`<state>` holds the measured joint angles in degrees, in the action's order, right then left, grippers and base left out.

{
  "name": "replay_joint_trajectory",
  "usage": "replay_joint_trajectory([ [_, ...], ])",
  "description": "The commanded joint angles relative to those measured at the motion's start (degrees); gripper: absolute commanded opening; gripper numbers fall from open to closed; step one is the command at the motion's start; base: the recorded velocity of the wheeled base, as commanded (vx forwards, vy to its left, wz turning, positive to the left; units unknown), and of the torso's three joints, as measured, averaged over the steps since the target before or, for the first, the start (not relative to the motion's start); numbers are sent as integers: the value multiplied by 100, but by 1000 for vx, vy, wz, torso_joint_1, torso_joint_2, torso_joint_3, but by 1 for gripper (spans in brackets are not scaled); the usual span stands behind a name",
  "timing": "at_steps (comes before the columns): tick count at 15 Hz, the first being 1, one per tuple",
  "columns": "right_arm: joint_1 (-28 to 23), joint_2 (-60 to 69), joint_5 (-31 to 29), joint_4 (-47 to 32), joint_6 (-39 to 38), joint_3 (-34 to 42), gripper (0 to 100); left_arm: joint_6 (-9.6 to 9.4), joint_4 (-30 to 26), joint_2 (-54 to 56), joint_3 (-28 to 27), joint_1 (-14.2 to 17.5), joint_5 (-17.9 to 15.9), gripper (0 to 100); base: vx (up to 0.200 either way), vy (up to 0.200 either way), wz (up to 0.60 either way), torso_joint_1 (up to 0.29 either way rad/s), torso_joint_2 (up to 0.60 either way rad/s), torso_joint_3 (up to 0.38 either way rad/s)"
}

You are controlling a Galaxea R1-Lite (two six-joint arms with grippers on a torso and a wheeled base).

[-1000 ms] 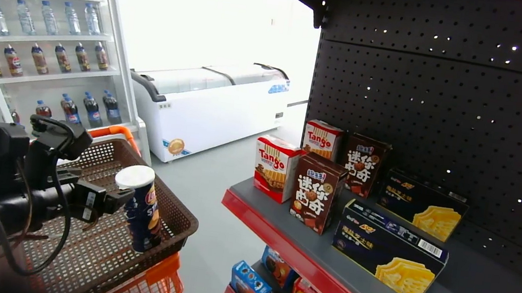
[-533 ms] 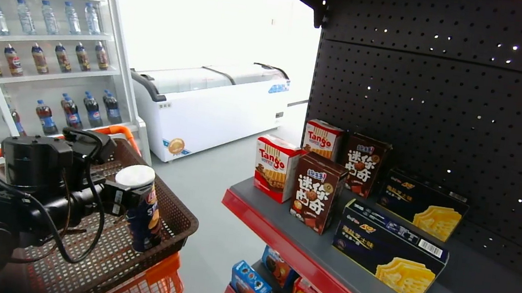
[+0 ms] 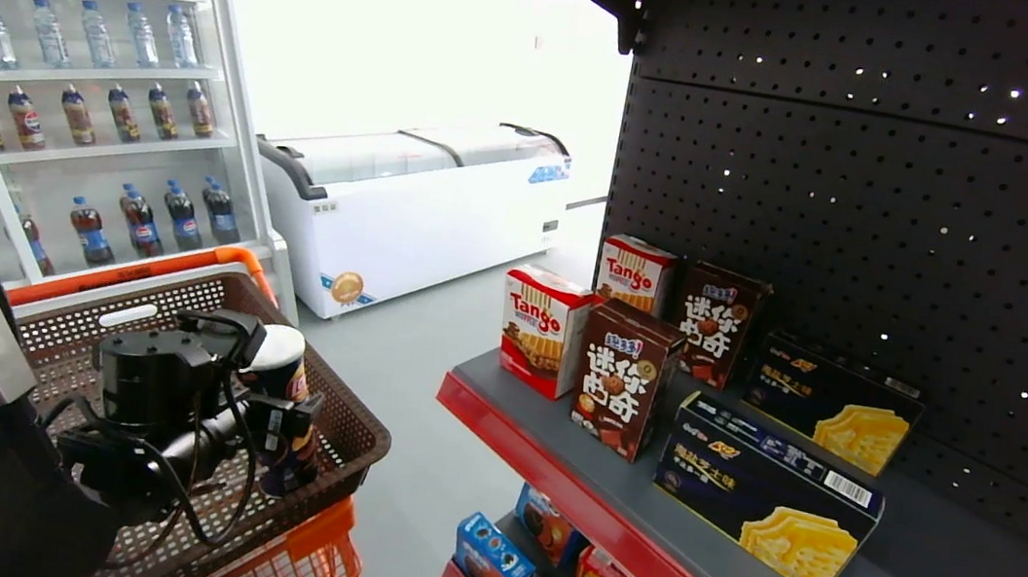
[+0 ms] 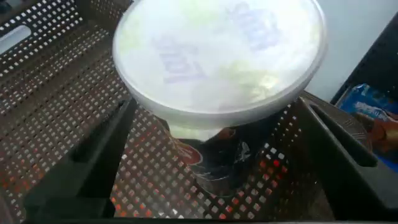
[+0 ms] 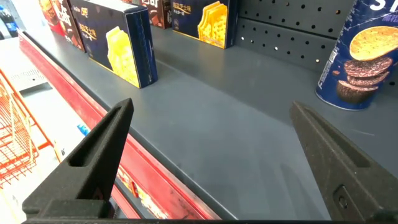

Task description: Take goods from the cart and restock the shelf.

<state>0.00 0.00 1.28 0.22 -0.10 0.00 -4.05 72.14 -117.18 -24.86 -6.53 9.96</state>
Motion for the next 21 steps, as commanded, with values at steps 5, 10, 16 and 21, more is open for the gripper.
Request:
replay_joint_trajectory([
  [5, 9, 0, 4, 4, 1, 0, 100, 123, 450, -684, 7, -6, 173, 100, 0, 0, 0, 0, 0, 0],
  [10, 0, 0, 4, 4, 1, 0, 100, 141, 573, -930, -90, 3, 384, 0, 0, 0, 0, 0, 0, 0],
  [16, 9, 0, 4, 4, 1, 0, 100, 106, 423, -939, -221, -6, 885, 0, 0, 0, 0, 0, 0, 0],
  [21, 9, 0, 4, 4, 1, 0, 100, 115, -737, 591, -626, -67, 287, 0, 0, 0, 0, 0, 0, 0],
])
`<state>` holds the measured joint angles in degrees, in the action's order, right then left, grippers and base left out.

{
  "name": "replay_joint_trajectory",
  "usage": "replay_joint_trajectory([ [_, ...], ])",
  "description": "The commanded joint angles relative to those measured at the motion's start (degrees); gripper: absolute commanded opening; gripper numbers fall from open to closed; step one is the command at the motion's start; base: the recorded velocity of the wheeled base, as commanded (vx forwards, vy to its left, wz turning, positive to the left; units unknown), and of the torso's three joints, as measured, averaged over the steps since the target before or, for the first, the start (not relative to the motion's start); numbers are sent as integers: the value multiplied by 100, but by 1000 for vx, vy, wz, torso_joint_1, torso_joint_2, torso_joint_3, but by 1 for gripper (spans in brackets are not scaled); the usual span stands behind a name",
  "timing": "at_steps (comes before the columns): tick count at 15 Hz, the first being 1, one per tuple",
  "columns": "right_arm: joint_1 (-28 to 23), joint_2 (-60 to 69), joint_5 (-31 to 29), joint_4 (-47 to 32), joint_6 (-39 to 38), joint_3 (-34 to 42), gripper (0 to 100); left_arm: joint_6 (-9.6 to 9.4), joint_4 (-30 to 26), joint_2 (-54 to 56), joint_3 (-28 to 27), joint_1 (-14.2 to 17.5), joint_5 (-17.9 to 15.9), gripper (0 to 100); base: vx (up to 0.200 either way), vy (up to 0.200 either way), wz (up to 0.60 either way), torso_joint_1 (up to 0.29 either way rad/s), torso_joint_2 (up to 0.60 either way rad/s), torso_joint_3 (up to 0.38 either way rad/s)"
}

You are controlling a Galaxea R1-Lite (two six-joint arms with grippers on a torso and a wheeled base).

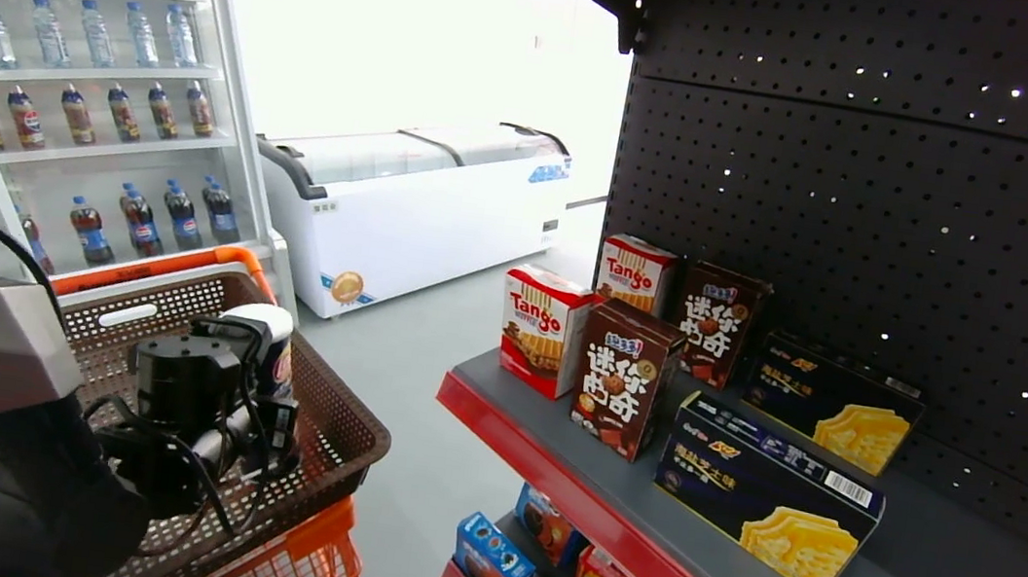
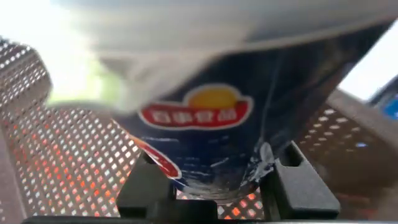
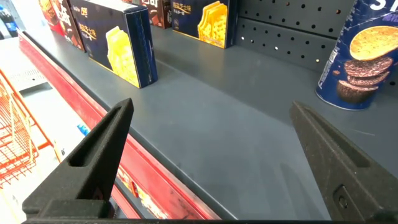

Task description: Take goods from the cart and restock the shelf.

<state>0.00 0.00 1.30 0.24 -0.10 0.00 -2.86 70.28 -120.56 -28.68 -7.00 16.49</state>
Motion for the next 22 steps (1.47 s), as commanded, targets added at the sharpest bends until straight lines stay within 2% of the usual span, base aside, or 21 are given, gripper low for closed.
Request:
replay_joint_trajectory([
  [1, 0, 0, 1, 2, 1, 0, 100, -21, -990, 1343, -296, -21, -709, 0, 0, 0, 0, 0, 0, 0],
  [2, 0, 0, 1, 2, 1, 0, 100, -30, -1350, 1624, -322, -30, -920, 0, 0, 0, 0, 0, 0, 0],
  [3, 0, 0, 1, 2, 1, 0, 100, -12, -2211, 2222, -436, -144, -1271, 0, 0, 0, 0, 0, 0, 0],
  [5, 0, 0, 1, 2, 1, 0, 100, -21, -3257, 3021, -489, -179, -1728, 0, 0, 0, 0, 0, 0, 0],
  [7, 0, 0, 1, 2, 1, 0, 100, -74, -4286, 3707, -471, -179, -2010, 0, 0, 0, 0, 0, 0, 0],
  [9, 0, 0, 1, 2, 1, 0, 100, -65, -4374, 4146, -410, -355, -2089, 0, 0, 0, 0, 0, 0, 0],
  [12, 0, 0, 1, 2, 1, 0, 100, -83, -4365, 4208, -480, -469, -2212, 0, 0, 0, 0, 0, 0, 0],
  [16, 9, 0, 1, 2, 1, 0, 100, -56, -4426, 4331, -709, -469, -3135, 0, 0, 0, 0, 0, 0, 0],
  [17, 0, 0, 1, 2, 1, 0, 100, -56, -4435, 4340, -674, -460, -3627, 0, 0, 0, 0, 0, 0, 0],
  [18, 0, 0, 1, 2, 1, 0, 100, -48, -4435, 4348, -674, -460, -3750, 0, 0, 0, 0, 0, 0, 0],
  [22, 0, 0, 1, 2, -8, 0, 100, -48, -4356, 4392, -753, -548, -3891, 0, 0, 0, 0, 0, 0, 0],
])
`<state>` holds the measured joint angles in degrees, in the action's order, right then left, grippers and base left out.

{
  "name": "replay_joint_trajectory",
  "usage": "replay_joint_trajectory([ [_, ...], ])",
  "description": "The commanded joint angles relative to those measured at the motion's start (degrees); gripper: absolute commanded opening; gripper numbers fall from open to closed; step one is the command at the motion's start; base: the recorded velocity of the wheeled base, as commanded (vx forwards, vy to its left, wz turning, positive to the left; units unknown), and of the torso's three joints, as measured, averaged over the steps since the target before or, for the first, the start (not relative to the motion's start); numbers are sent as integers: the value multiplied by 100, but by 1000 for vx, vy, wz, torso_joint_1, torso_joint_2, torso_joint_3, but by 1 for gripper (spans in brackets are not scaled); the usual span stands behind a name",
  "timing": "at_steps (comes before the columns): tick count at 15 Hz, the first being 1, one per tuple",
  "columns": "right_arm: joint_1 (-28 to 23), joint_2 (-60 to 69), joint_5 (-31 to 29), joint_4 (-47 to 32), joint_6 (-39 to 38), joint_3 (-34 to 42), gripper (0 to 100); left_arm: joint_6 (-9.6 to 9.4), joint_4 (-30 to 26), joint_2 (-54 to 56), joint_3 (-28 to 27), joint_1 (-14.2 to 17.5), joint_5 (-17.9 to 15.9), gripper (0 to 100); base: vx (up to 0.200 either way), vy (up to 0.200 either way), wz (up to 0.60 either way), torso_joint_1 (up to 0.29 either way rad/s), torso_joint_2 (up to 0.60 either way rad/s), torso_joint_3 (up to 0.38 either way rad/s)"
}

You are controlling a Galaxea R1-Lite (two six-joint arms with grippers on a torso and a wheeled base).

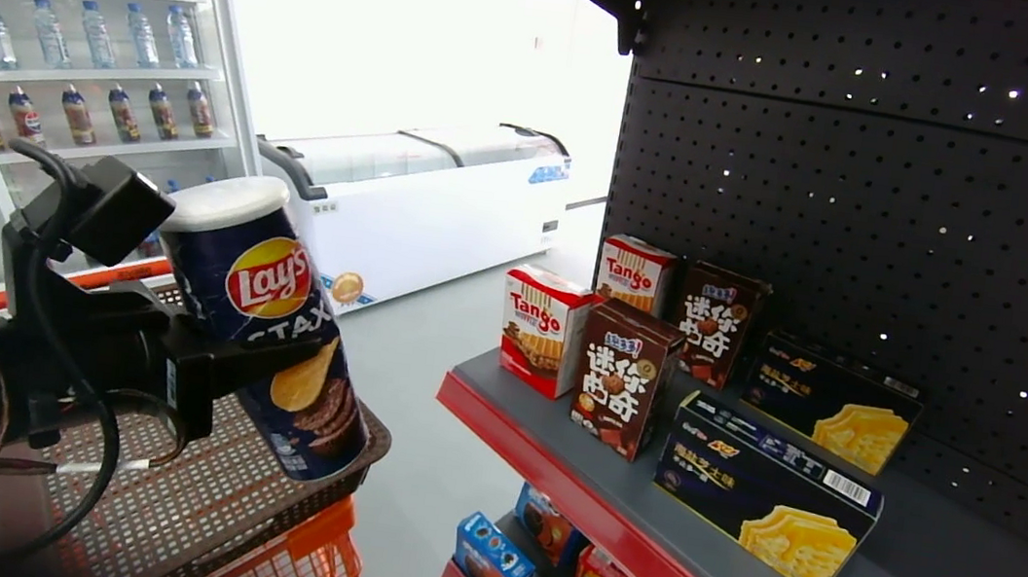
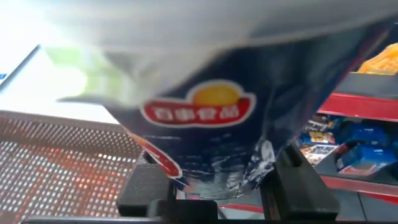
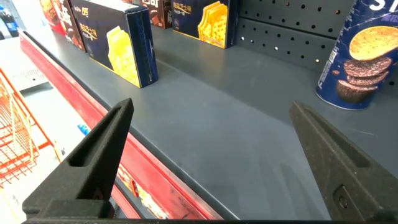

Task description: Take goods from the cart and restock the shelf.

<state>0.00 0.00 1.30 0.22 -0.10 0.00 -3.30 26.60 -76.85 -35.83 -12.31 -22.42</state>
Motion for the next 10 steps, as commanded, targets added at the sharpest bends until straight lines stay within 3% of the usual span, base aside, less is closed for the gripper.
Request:
replay_joint_trajectory([
  [1, 0, 0, 1, 4, 1, 0, 100, 5, 12, 12, -47, -17, -105, 0, 0, 0, 0, 0, 0, 0],
  [4, 0, 0, 1, 4, 1, 0, 100, -12, 3, -172, -205, -8, -764, 0, 0, 0, 0, 0, 0, 0],
  [7, 0, 0, 1, 4, 1, 0, 100, -21, 3, -225, -249, 45, -869, 0, 0, 0, 0, 0, 0, 0],
  [10, 9, 0, 1, 4, 1, 0, 100, -12, -67, -181, -232, 150, -1327, 0, 0, 0, 0, 0, 0, 0],
])
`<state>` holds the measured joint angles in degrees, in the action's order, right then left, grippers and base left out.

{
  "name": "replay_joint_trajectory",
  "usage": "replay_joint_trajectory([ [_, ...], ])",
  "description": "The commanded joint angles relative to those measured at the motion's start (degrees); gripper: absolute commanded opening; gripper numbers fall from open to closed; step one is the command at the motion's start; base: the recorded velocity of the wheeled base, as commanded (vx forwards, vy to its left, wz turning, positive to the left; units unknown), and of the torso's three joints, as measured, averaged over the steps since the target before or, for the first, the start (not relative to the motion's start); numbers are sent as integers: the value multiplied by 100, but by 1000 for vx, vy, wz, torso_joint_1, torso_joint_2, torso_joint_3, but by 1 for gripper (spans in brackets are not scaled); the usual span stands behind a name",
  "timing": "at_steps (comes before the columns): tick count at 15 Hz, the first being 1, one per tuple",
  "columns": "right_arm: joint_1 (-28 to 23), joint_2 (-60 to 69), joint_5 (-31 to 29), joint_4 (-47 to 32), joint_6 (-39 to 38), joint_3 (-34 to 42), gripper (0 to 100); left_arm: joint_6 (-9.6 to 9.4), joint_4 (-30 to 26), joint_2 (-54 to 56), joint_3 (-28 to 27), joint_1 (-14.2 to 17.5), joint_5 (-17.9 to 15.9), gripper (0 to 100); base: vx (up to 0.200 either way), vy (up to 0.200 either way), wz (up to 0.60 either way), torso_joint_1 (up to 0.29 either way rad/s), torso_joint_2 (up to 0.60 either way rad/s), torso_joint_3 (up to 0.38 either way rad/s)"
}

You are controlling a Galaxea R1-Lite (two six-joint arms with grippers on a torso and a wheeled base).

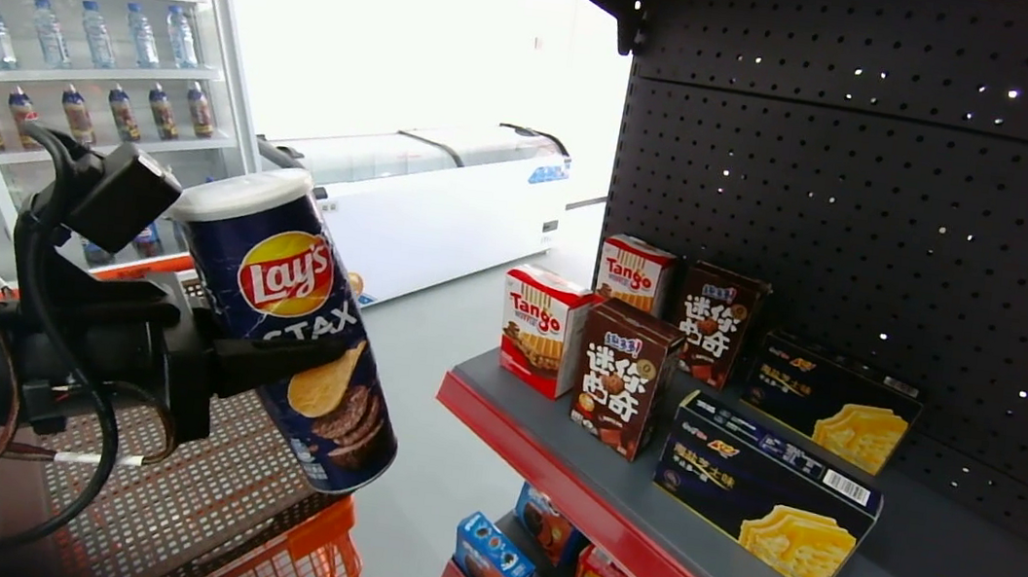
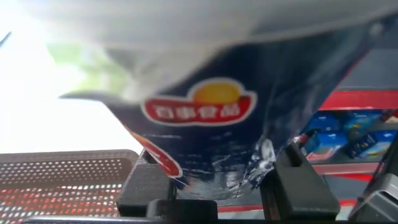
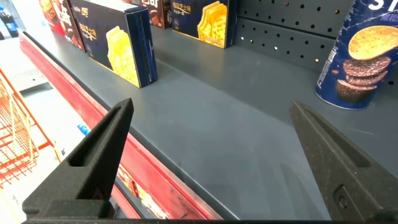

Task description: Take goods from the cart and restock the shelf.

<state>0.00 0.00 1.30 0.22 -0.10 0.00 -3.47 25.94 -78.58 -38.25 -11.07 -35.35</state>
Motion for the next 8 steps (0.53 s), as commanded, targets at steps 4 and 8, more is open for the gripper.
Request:
replay_joint_trajectory([
  [4, 9, 0, 10, 4, 1, 0, 100, -4, -1, -193, -226, -299, -86, 0, 0, 0, 0, 0, 0, 0],
  [8, 0, 0, 10, 4, 1, 0, 100, -4, -300, -694, -833, -739, -86, 0, 0, 0, 0, 0, 0, 0],
])
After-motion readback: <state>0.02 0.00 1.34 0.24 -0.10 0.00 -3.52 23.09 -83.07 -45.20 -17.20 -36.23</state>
